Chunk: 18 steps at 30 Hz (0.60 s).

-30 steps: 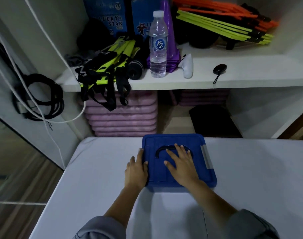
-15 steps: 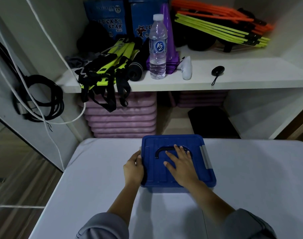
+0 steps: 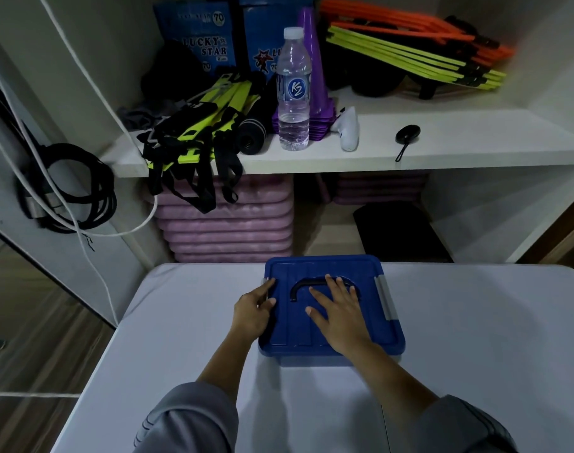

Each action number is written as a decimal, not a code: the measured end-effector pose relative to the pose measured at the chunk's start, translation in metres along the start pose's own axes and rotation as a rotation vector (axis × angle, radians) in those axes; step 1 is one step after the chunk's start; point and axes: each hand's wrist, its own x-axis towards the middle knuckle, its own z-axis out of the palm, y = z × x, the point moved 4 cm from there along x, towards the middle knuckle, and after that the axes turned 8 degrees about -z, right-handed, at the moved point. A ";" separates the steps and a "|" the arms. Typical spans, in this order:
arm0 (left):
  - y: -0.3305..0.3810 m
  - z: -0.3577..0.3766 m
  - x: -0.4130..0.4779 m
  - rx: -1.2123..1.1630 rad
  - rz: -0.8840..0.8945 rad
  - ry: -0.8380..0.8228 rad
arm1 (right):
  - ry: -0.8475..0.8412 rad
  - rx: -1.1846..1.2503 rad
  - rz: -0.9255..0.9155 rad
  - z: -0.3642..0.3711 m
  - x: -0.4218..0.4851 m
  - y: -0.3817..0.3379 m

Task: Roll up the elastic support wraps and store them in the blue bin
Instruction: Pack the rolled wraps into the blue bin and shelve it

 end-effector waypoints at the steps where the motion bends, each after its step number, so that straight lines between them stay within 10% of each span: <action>1: -0.001 0.000 0.001 0.005 -0.002 -0.008 | 0.001 0.001 -0.001 0.000 0.000 0.000; 18: -0.010 0.024 -0.008 0.193 0.104 0.089 | 0.004 0.116 -0.043 -0.008 0.000 -0.002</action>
